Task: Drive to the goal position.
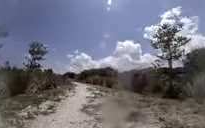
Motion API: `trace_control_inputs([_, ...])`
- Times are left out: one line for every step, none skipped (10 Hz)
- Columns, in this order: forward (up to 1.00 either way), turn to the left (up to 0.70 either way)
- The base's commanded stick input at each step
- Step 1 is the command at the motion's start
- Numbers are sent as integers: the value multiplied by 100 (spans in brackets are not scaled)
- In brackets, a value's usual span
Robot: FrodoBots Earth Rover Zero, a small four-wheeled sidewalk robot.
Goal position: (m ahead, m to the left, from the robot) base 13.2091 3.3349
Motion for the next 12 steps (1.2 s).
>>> trace_control_inputs([85, -1])
trace_control_inputs([85, -1])
trace_control_inputs([85, -1])
trace_control_inputs([85, -1])
trace_control_inputs([85, -1])
trace_control_inputs([85, -1])
trace_control_inputs([85, -1])
trace_control_inputs([85, 33])
trace_control_inputs([85, 33])
trace_control_inputs([85, 33])
trace_control_inputs([85, 33])
trace_control_inputs([85, 14])
